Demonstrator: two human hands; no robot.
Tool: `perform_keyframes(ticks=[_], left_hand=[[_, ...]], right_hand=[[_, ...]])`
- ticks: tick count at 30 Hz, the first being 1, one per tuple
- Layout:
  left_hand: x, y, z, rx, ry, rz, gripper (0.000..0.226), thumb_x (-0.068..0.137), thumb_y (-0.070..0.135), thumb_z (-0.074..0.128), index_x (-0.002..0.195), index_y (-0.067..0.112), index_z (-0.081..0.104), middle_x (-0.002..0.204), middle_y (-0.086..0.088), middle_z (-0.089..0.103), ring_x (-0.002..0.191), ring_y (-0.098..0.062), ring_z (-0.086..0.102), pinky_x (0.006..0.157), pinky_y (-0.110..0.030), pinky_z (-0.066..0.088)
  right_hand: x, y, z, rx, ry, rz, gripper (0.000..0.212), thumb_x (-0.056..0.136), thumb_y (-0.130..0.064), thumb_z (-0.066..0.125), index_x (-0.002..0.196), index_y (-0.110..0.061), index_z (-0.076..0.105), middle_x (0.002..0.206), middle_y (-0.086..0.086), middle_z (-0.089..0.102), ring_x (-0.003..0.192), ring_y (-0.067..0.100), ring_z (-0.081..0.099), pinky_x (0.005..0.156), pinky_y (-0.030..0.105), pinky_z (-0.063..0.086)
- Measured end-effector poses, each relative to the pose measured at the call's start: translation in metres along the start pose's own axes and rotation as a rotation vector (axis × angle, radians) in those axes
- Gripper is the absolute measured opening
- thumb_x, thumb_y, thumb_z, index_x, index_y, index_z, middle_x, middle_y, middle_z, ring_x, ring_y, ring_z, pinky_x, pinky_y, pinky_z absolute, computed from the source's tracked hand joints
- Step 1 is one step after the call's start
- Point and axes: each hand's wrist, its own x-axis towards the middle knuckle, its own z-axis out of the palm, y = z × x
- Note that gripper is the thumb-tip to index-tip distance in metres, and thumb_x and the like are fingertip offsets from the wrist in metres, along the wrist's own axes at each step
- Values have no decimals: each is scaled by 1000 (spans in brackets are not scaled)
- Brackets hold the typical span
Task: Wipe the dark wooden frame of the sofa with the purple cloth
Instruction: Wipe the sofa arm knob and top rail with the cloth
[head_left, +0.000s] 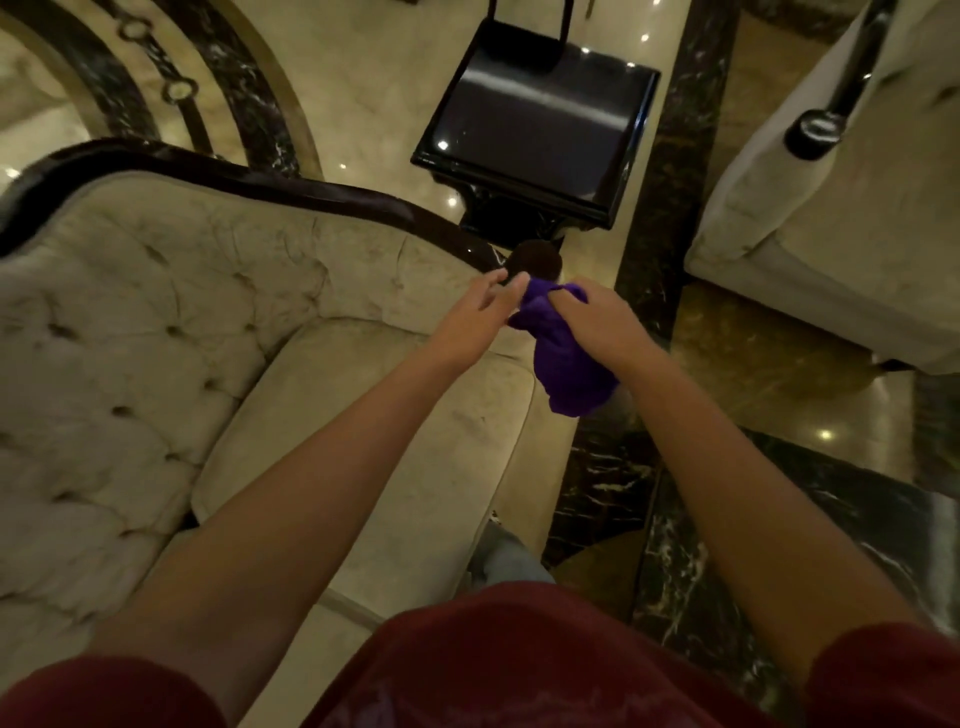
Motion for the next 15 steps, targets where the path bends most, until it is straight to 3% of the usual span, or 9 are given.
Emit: perform_keyframes(ticks=[2, 4, 8, 11, 15], left_hand=[[-30, 10, 3, -15, -83, 15, 55, 96, 72, 42, 128, 34, 64, 112, 10, 76, 102, -8, 73, 93, -30, 52], [-59, 20, 10, -5, -142, 48, 56, 94, 76, 41, 119, 34, 69, 105, 10, 79, 99, -6, 75, 93, -33, 56], [-114, 27, 31, 7, -256, 42, 67, 92, 82, 35, 125, 33, 66, 113, -1, 78, 102, -16, 77, 97, -44, 60], [-148, 35, 58, -12, -340, 44, 66, 89, 84, 43, 125, 32, 64, 112, 0, 79, 101, -18, 78, 89, -42, 64], [-167, 43, 101, -59, -295, 33, 56, 97, 57, 61, 138, 19, 58, 117, -4, 76, 98, -17, 78, 85, -38, 65]], right_hand=[[-33, -9, -6, -21, 2, -65, 11, 104, -48, 50, 100, -42, 59, 90, -13, 66, 82, 7, 62, 65, 23, 40], [-65, -13, -10, -58, 6, -126, 15, 103, -49, 51, 110, -39, 60, 92, -14, 67, 82, 6, 63, 66, 22, 40], [-127, -1, -15, -10, 92, -95, 26, 102, -60, 46, 118, -40, 49, 96, -16, 62, 86, 8, 63, 67, 24, 45], [-166, 10, -23, 84, 237, -60, 47, 101, -71, 32, 125, -36, 50, 97, -18, 60, 89, 6, 62, 72, 26, 44], [-204, 34, -37, 328, 339, -1, 62, 99, -75, 27, 126, -29, 60, 103, -13, 63, 96, 8, 61, 80, 29, 43]])
